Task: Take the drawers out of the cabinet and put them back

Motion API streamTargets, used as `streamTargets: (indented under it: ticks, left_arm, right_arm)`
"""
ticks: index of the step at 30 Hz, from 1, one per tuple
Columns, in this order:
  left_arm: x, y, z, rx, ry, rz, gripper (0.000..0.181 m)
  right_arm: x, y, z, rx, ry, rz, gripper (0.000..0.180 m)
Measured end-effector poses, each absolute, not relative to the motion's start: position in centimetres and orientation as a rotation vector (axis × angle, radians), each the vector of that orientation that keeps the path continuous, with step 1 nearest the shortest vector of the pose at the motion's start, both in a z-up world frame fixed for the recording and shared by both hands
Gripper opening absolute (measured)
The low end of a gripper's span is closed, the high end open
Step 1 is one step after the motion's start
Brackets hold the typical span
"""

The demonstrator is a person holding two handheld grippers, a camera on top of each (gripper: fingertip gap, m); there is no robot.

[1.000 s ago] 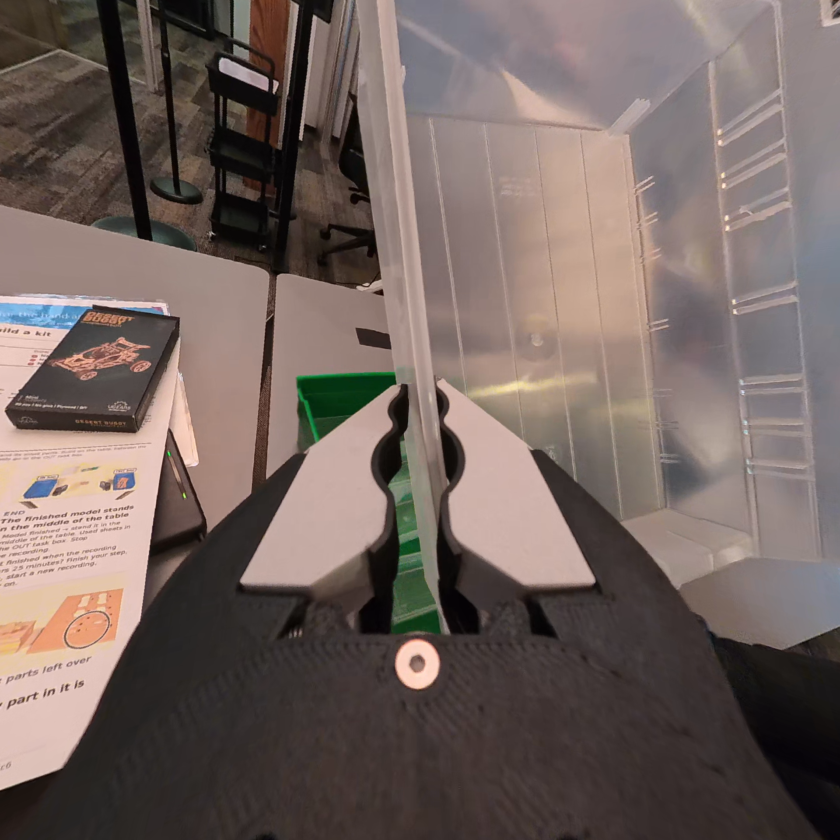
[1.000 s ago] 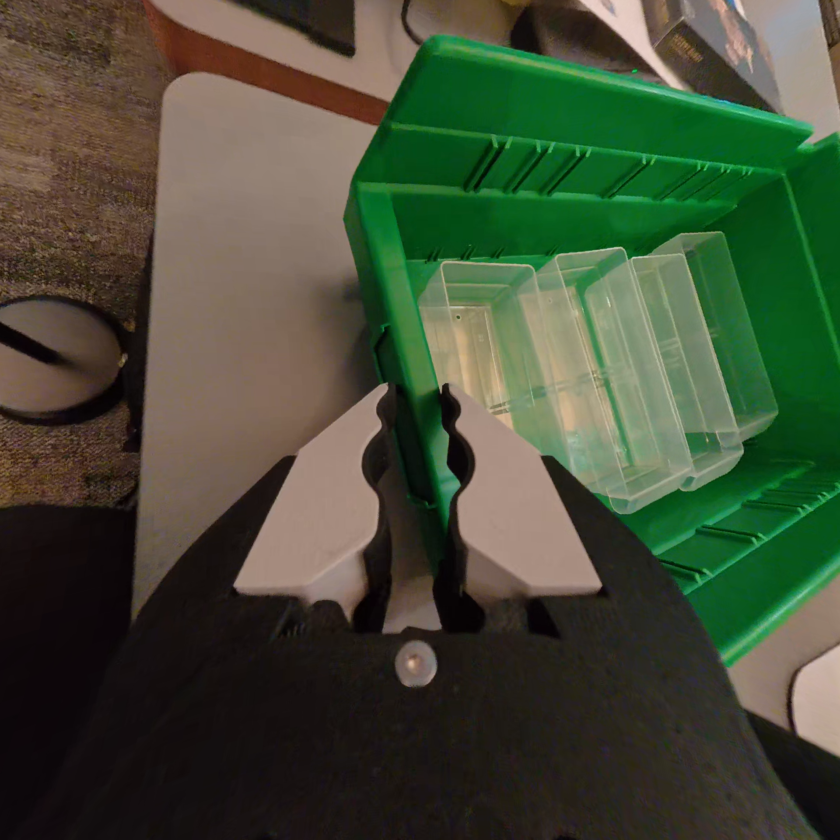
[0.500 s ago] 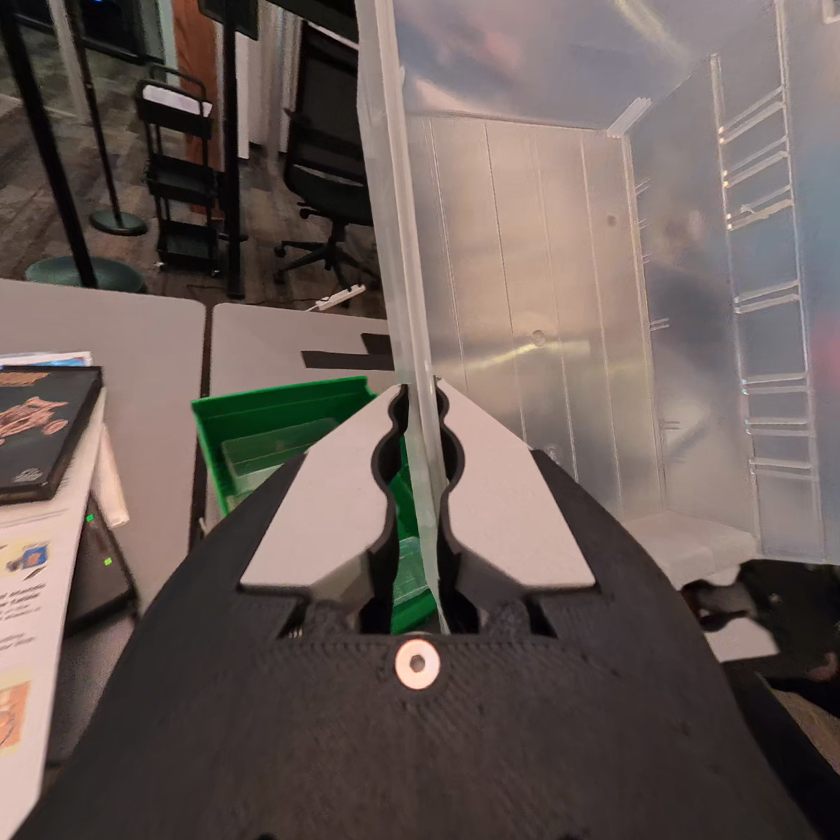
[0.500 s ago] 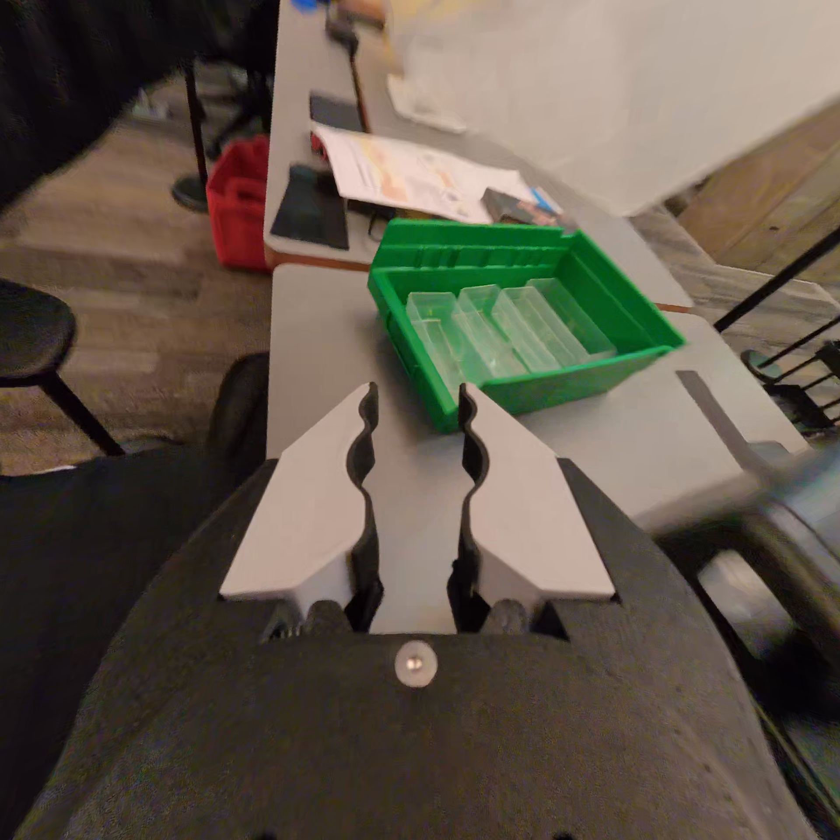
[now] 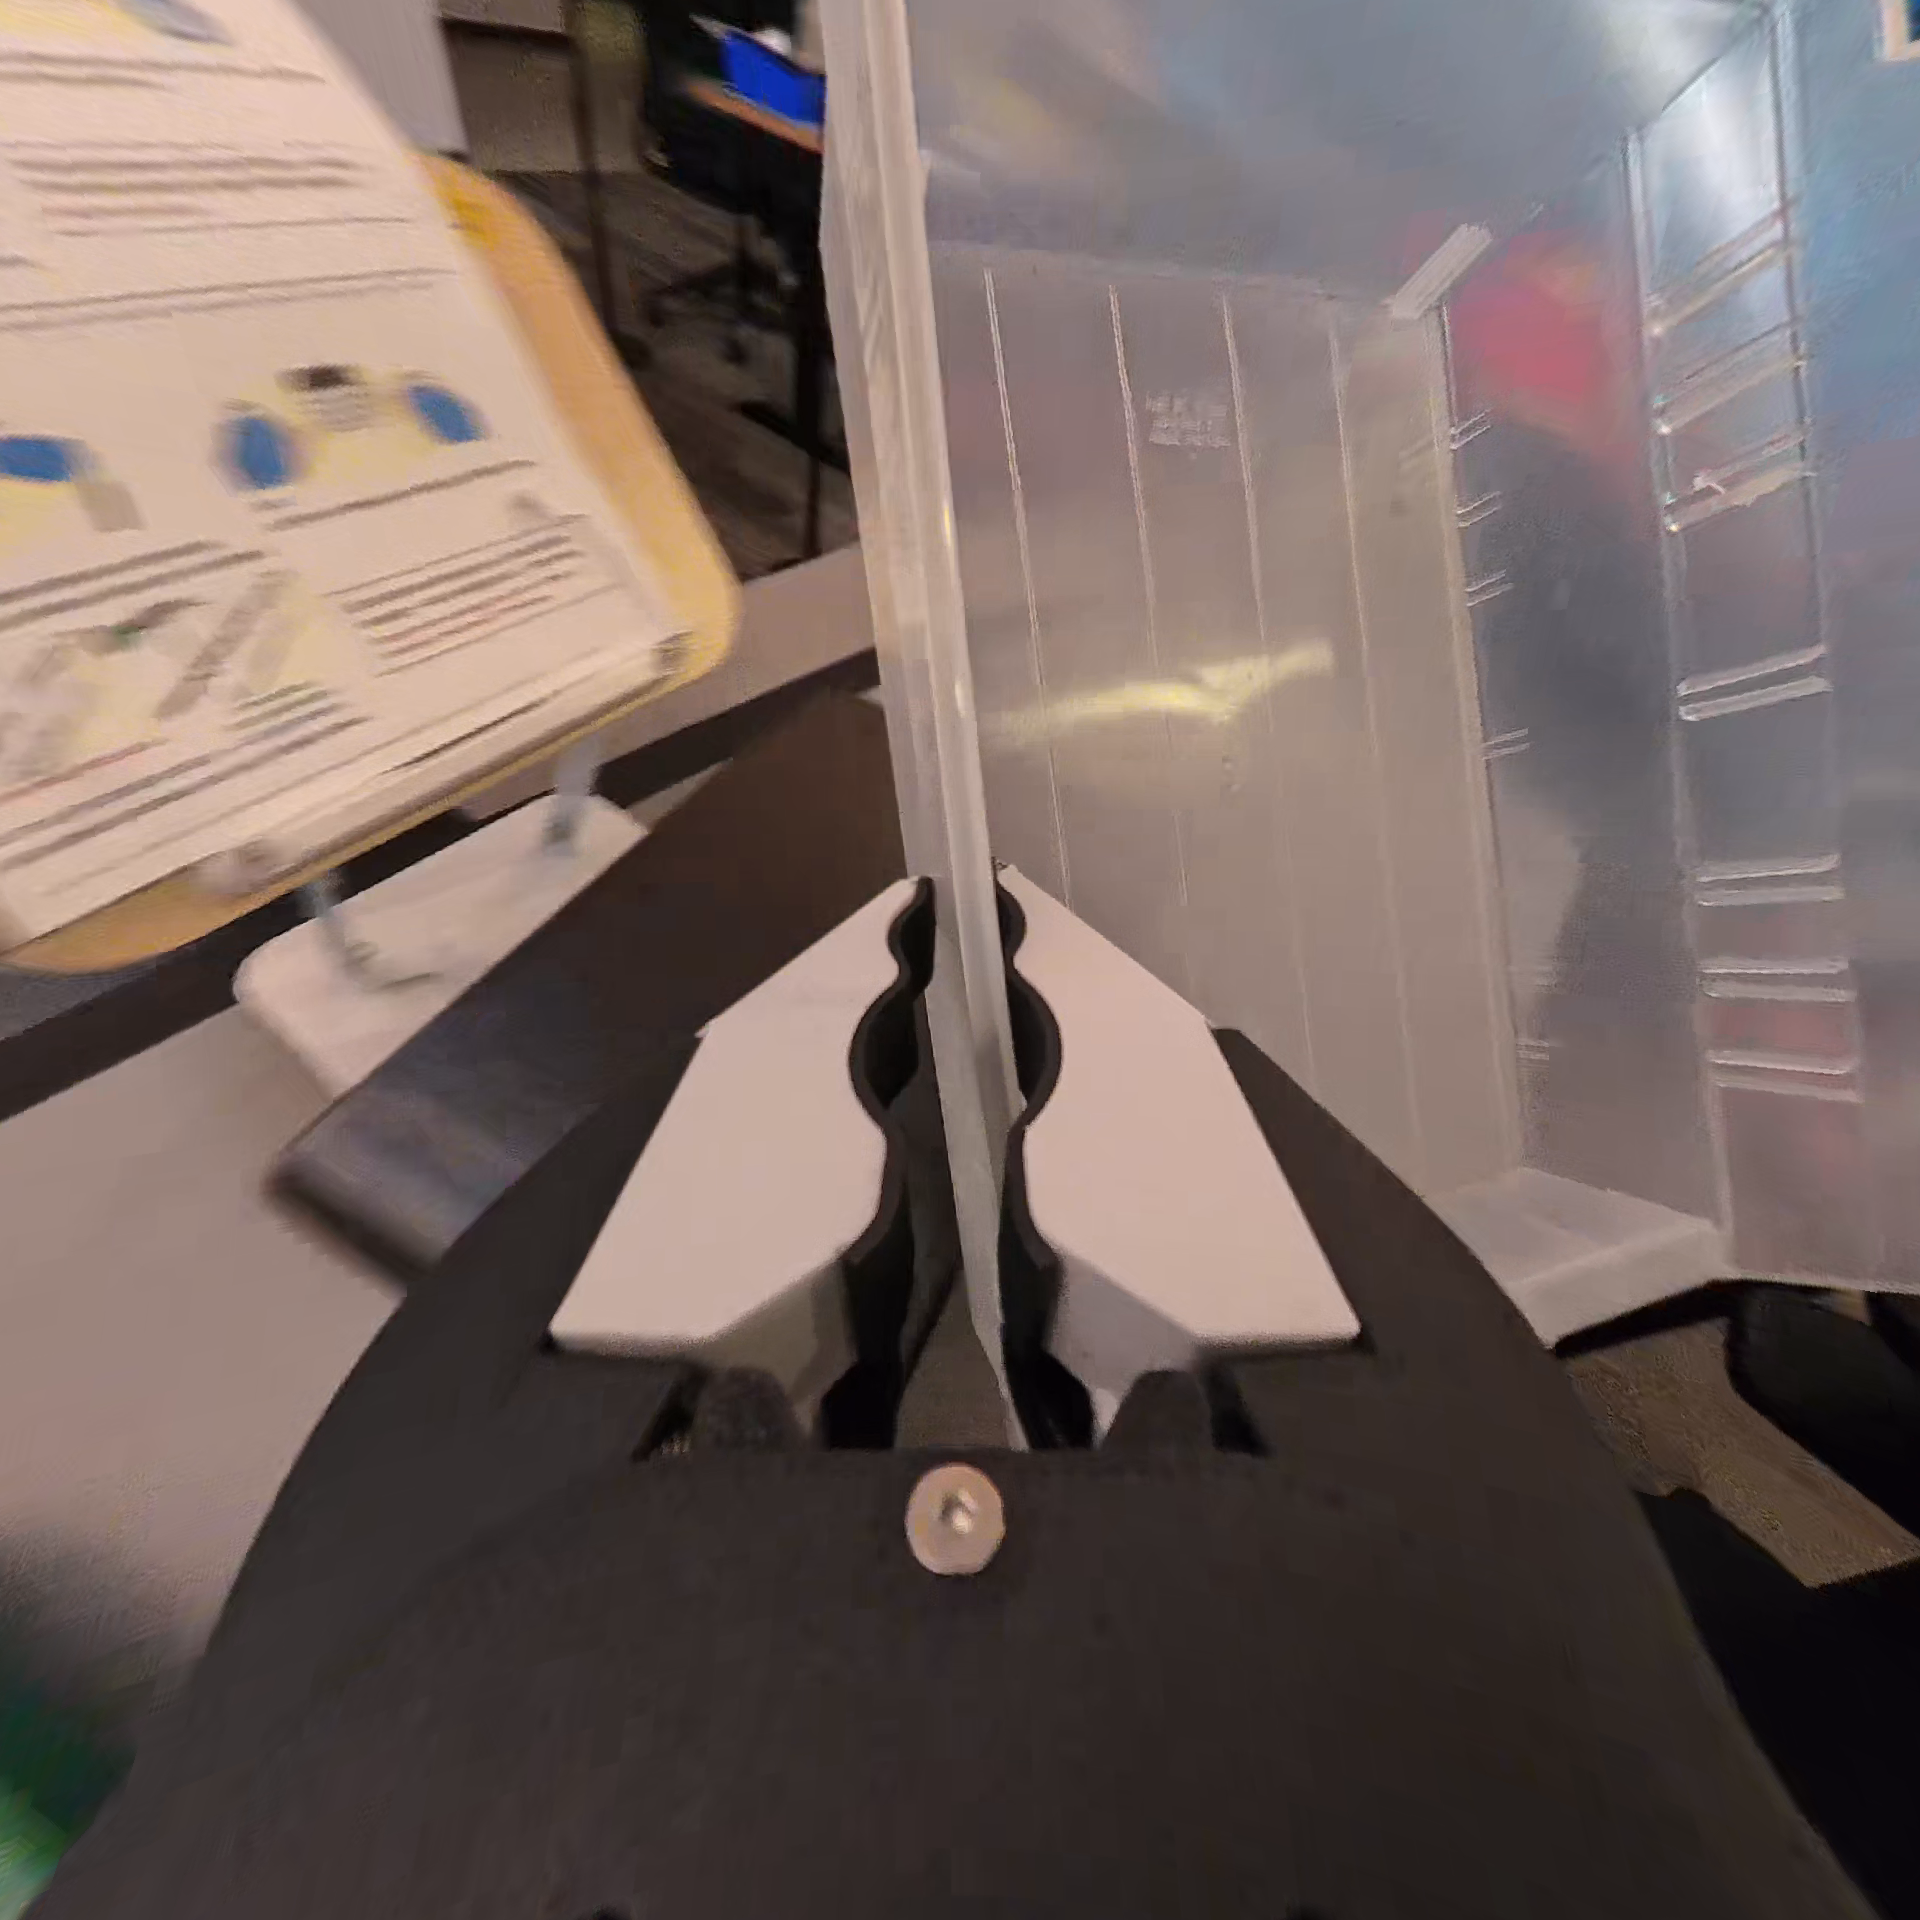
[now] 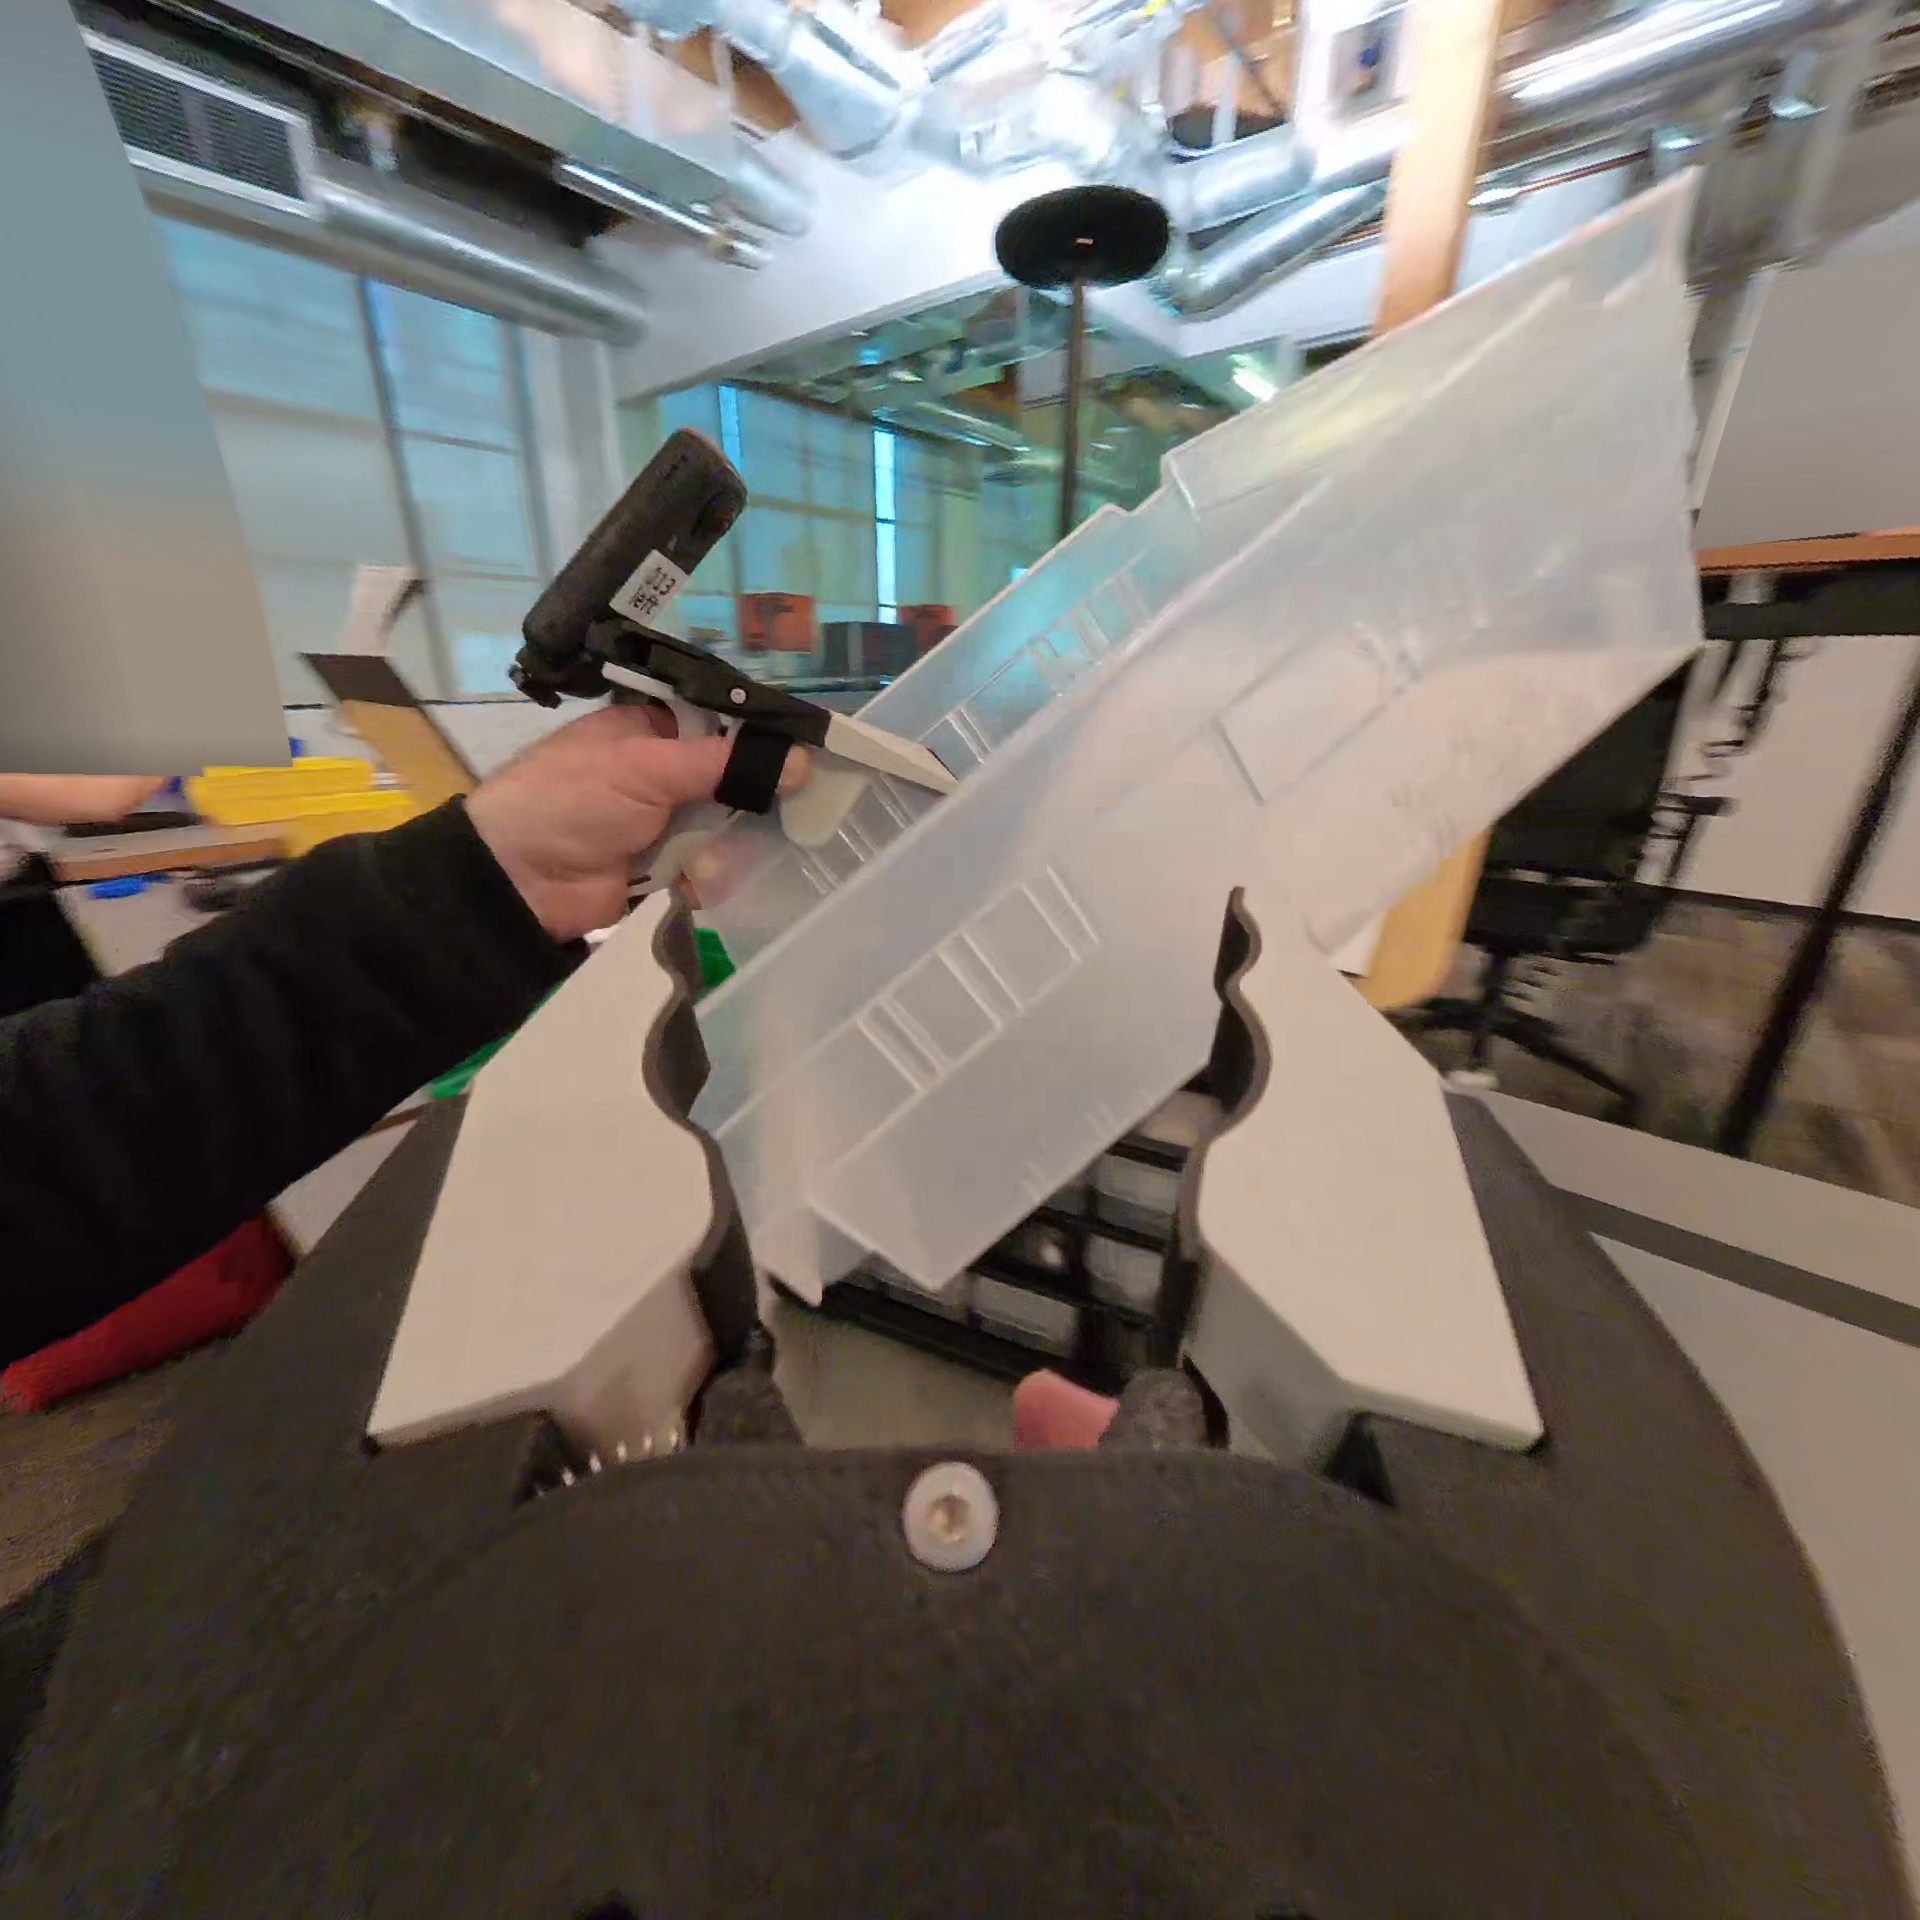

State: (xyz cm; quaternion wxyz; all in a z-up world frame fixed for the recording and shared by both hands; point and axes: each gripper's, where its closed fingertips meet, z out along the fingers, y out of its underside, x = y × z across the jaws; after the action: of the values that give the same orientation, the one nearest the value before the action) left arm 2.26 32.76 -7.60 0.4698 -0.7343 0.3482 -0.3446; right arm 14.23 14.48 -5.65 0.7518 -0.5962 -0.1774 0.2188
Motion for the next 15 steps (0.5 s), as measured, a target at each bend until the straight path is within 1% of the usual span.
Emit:
streamTargets:
  ticks: [1,3,5,6,7,8,10,11,15]
  left_arm:
    - [5.5,32.2,-8.0,-1.798,0.904,-0.861,0.007]
    - [11.6,30.7,-8.6,-1.763,1.012,-0.883,0.007]
    - [16.8,29.2,-9.3,-1.741,1.092,-0.864,0.007]
    - [18.9,28.8,-9.5,-1.726,1.114,-0.866,0.007]
    - [20.9,28.3,-9.7,-1.722,1.127,-0.889,0.007]
    - [22.9,27.8,-10.1,-1.721,1.143,-0.914,0.007]
    - [26.7,26.8,-11.4,-1.724,1.189,-0.921,0.007]
    - [28.4,26.3,-12.2,-1.720,1.210,-0.926,0.007]
    - [34.2,24.3,-16.3,-1.743,1.252,-1.088,0.015]
  right_arm:
    - [15.9,14.2,-5.9,-1.314,-0.357,0.435,0.099]
    - [19.1,13.5,-6.3,-1.328,-0.296,0.378,0.094]
    - [23.1,12.6,-6.6,-1.319,-0.197,0.290,0.093]
    - [24.9,12.0,-6.7,-1.316,-0.160,0.284,0.089]
    - [26.9,11.5,-6.8,-1.315,-0.117,0.283,0.081]
    - [28.7,10.9,-7.0,-1.311,-0.078,0.278,0.078]
    - [31.8,9.9,-7.3,-1.296,-0.021,0.273,0.077]
    - [33.3,9.5,-7.5,-1.292,0.012,0.272,0.074]
    - [38.1,8.5,-8.5,-1.295,0.114,0.285,0.065]
